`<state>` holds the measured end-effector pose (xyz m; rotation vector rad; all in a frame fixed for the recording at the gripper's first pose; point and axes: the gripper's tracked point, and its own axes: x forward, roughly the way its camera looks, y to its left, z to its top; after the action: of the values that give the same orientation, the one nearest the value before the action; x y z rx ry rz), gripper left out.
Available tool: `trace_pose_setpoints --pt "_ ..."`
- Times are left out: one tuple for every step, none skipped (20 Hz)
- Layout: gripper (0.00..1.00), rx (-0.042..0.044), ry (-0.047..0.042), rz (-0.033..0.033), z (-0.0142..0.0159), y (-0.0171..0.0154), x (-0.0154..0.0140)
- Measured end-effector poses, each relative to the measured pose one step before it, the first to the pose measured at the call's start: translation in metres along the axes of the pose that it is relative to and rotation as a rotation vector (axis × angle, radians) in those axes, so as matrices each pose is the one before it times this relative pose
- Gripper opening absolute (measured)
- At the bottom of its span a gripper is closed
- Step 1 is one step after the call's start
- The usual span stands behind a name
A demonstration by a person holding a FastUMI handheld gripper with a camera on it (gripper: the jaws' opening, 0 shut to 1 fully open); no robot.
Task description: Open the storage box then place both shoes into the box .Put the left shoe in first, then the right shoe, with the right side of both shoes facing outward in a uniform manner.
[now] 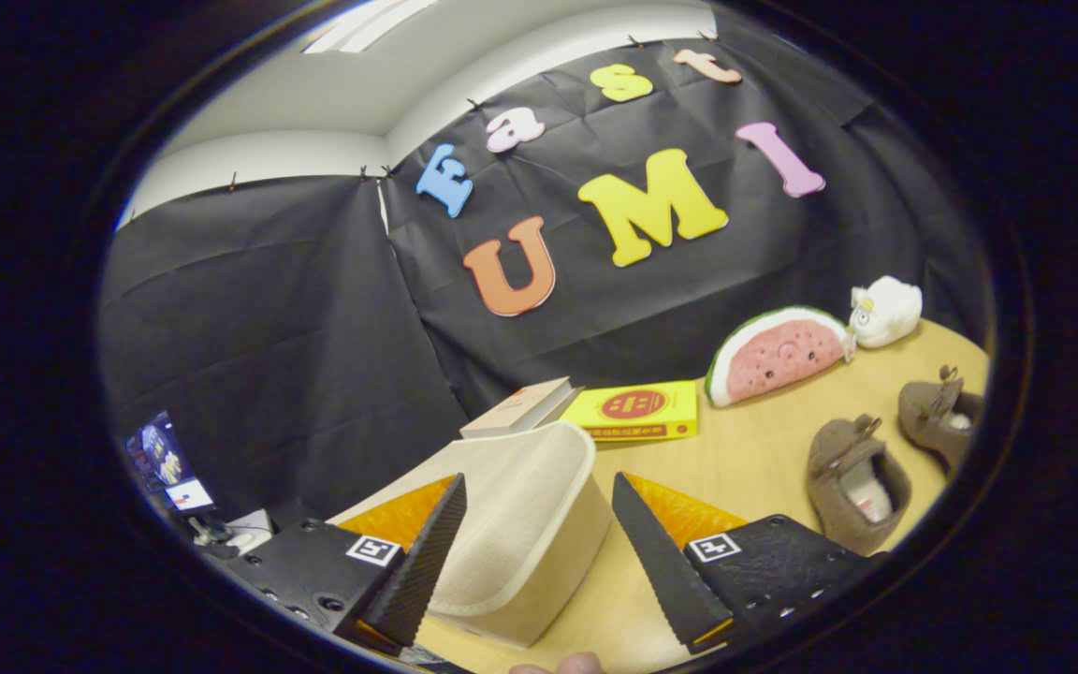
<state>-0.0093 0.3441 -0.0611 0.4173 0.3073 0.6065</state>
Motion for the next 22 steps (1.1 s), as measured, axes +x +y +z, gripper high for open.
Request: trace_pose_setpoints --pt "0.95 0.02627 0.0205 0.00956 -0.00618 0.00341 0.00484" --pt "0.96 0.03269 0.02383 0.01317 -0.00717 0.00279 0.00431" --pt "0.95 0.0274 0.02348 0.01061 -0.00577 0.00072 0.00471" --pt "0.95 0.02903 0.01744 0.00685 -0.00506 -0.0001 0.00237" --pt "0.95 0.03295 0.01429 0.00605 -0.00177 -0.00231 0.00398" --pt "0.95 0.03591 0.01158 0.00596 -0.0036 -0.00343 0.00064" --pt "0.95 0.04037 0.01548 0.00974 -0.00269 -0.00237 0.00324" --pt "0.95 0.04037 0.0196 0.01143 -0.00306 -0.00103 0.00188" --pt "0.95 0.03817 0.0163 0.0152 -0.00126 0.00108 0.00124" --pt "0.95 0.02191 0.01092 0.01989 -0.00016 0.00222 -0.00069" --pt "0.95 0.0156 0.01168 0.02046 -0.0003 0.00231 -0.00028" --pt "0.95 0.01734 0.0147 0.0226 -0.00023 0.00312 -0.00032" --pt "0.95 0.01936 0.00983 0.01746 -0.00283 0.00348 0.00012" --pt "0.95 0.02173 0.00694 0.01521 0.00075 0.00174 0.00089" --pt "0.93 0.01545 0.00777 0.00996 0.00003 0.00325 -0.00065" --pt "0.93 0.00005 -0.00006 0.00336 0.00305 0.00037 -0.00487" --pt "0.86 0.00146 -0.01498 0.00189 0.00367 0.00263 -0.00532" --pt "0.8 -0.00682 -0.00922 0.0063 0.00468 0.00163 0.00108" --pt "0.74 -0.00221 -0.02183 0.00797 0.00643 -0.00021 -0.00431" --pt "0.55 0.00457 -0.02765 -0.01073 0.00704 0.00105 -0.00147" --pt "0.37 -0.00618 -0.01138 -0.0094 0.00464 -0.00086 -0.00046" --pt "0.18 -0.02826 0.01286 -0.00105 -0.0041 0.00475 -0.00168"
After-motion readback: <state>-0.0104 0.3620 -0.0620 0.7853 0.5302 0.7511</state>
